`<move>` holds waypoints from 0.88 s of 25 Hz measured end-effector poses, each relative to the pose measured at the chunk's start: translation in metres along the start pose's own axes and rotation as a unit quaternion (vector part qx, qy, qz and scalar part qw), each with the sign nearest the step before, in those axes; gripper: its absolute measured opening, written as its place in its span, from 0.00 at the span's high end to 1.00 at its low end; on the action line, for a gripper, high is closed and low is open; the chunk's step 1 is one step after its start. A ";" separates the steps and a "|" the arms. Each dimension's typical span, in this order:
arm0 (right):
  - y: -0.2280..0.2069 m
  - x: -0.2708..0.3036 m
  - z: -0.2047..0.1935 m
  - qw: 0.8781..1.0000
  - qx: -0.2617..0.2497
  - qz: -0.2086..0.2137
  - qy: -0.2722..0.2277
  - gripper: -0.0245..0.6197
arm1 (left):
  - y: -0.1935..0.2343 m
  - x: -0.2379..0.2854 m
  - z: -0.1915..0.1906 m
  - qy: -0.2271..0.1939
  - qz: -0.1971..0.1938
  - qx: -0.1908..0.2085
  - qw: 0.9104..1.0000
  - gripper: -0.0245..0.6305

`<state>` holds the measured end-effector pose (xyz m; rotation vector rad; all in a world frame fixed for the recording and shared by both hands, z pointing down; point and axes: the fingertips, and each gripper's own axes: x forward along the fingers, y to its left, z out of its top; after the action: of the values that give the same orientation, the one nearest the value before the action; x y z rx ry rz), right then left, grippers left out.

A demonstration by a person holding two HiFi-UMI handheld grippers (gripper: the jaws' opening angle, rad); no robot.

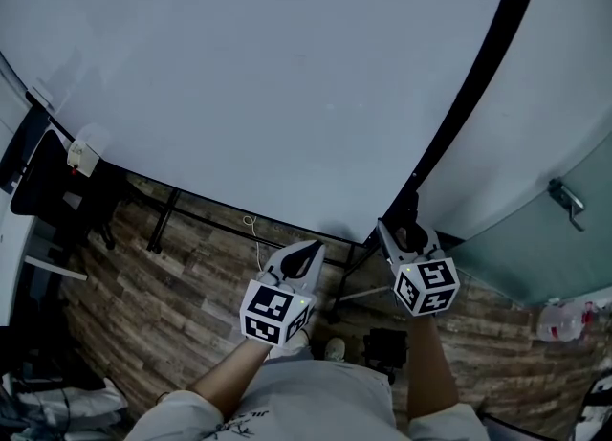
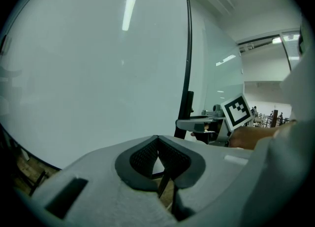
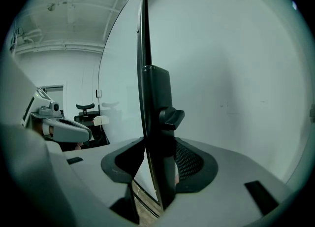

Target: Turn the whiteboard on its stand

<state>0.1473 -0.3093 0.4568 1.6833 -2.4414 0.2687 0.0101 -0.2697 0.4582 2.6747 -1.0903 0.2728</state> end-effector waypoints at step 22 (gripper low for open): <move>0.028 -0.053 -0.016 1.000 0.021 -0.023 0.002 0.74 | -0.033 -0.027 -0.008 -0.003 0.000 0.001 1.000 0.95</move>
<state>0.1405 -0.2477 0.4587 1.7516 -2.4080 0.3195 0.0136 -0.2273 0.4538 2.6785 -1.0937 0.2657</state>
